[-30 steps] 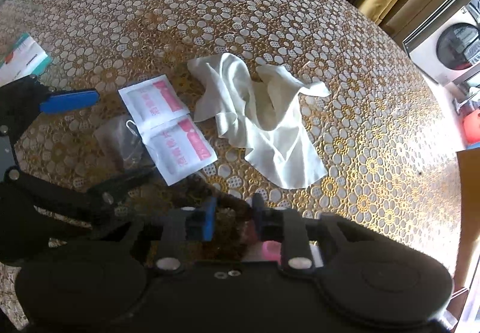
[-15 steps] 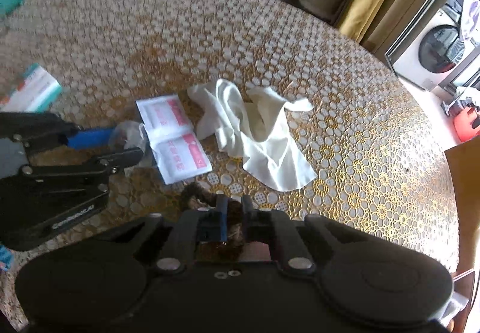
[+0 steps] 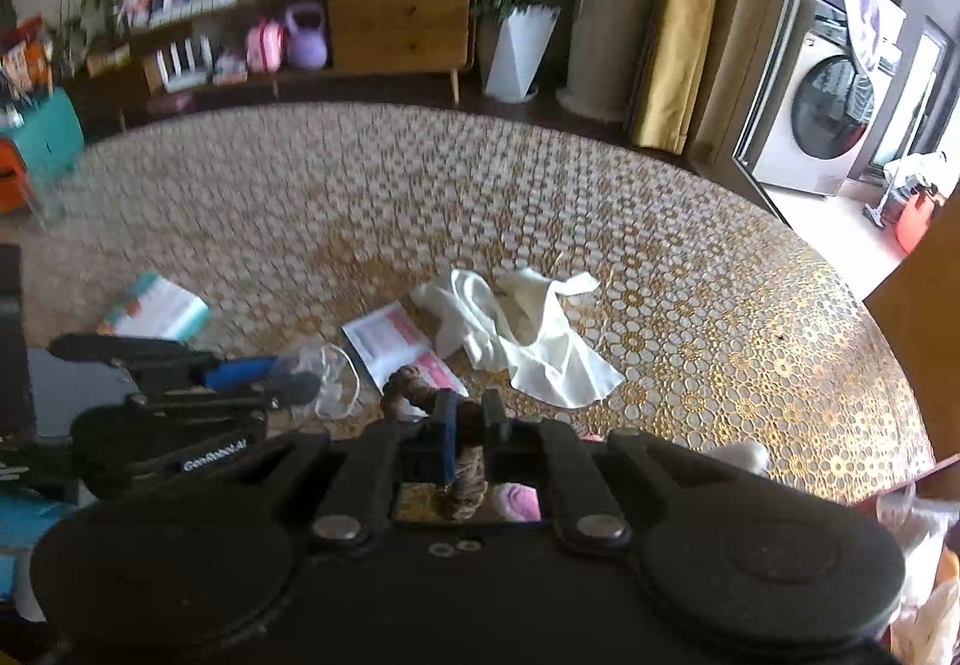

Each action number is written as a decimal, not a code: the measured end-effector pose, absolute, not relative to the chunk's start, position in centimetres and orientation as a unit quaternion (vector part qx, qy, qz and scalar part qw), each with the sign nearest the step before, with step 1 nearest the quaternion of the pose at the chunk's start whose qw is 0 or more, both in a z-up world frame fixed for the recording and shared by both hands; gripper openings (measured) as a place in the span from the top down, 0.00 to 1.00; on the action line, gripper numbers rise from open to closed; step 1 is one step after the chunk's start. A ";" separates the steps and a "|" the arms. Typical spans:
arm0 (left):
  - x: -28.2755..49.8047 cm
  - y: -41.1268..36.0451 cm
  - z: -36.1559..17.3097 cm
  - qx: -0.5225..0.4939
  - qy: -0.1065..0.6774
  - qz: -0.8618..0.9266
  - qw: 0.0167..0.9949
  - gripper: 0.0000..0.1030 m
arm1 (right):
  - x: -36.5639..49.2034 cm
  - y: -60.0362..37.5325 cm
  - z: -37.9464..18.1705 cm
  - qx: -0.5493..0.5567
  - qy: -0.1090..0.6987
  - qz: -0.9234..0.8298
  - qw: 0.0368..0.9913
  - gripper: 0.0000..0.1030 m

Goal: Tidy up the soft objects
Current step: 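Carry the brown beaded bracelet with the right tool over the red box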

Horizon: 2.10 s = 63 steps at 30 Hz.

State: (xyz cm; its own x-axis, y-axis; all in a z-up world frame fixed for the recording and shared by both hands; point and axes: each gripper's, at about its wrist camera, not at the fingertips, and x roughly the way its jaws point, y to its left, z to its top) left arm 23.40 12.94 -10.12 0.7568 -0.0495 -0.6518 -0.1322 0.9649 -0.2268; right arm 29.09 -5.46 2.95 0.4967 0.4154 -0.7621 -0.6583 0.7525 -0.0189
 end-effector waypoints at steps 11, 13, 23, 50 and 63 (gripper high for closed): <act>20.1 10.1 -5.2 -0.119 0.336 -0.023 0.934 0.84 | 23.7 -10.4 7.6 -0.118 0.338 0.308 0.881 0.93; 19.6 9.2 -4.2 -0.112 0.335 -0.035 0.935 0.84 | 22.9 -11.4 8.2 -0.112 0.330 0.303 0.887 0.93; 18.7 3.6 -0.1 -0.099 0.333 -0.071 0.935 0.84 | 20.1 -18.4 10.6 -0.081 0.302 0.261 0.913 0.93; 27.3 -15.5 2.2 -0.010 0.357 -0.193 0.914 0.84 | 23.7 -36.4 8.0 -0.038 0.302 0.048 0.951 0.93; 33.8 -21.7 -1.5 0.004 0.409 -0.212 0.887 0.84 | 29.9 -40.1 4.6 0.025 0.330 0.022 0.943 0.93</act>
State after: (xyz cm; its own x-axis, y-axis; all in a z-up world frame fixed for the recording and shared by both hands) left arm 33.78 -21.72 -1.53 0.5747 -0.3736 -0.7281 0.3804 0.9097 -0.1665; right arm 29.89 -40.15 4.62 0.7810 0.0574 -0.6219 -0.0248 0.9978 0.0609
